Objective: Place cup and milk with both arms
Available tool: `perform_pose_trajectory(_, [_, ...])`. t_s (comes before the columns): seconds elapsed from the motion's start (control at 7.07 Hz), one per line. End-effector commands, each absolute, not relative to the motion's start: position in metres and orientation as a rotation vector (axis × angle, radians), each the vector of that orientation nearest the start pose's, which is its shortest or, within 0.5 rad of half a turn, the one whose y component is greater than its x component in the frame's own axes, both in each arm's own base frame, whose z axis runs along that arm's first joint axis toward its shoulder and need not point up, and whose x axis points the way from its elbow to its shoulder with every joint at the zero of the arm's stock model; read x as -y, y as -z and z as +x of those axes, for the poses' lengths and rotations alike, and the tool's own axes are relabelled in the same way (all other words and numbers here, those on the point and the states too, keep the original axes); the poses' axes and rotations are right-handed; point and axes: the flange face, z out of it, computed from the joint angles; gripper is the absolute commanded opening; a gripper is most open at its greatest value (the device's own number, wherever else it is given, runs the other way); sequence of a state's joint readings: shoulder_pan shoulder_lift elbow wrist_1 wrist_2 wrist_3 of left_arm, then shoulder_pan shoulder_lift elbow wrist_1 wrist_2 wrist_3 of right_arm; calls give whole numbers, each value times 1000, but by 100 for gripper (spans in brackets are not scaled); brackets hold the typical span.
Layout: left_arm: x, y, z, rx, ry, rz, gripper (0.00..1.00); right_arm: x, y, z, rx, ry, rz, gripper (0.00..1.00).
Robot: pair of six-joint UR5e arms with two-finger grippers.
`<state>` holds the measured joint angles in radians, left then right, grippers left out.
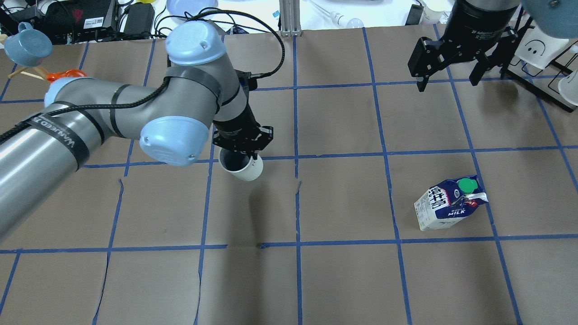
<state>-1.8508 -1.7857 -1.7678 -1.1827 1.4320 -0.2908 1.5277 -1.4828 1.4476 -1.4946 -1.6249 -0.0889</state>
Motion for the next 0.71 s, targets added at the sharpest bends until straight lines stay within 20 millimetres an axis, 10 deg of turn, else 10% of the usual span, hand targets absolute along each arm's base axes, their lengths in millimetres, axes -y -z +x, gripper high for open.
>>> perform_pose_trajectory(0.0, [459, -301, -345, -3292, -169, -106, 0, 530, -497, 105, -3193, -67, -73, 100])
perform_pose_trajectory(0.57, [437, -275, -373, -3259, -223, -99, 0, 530, -493, 105, -3180, -85, -82, 100])
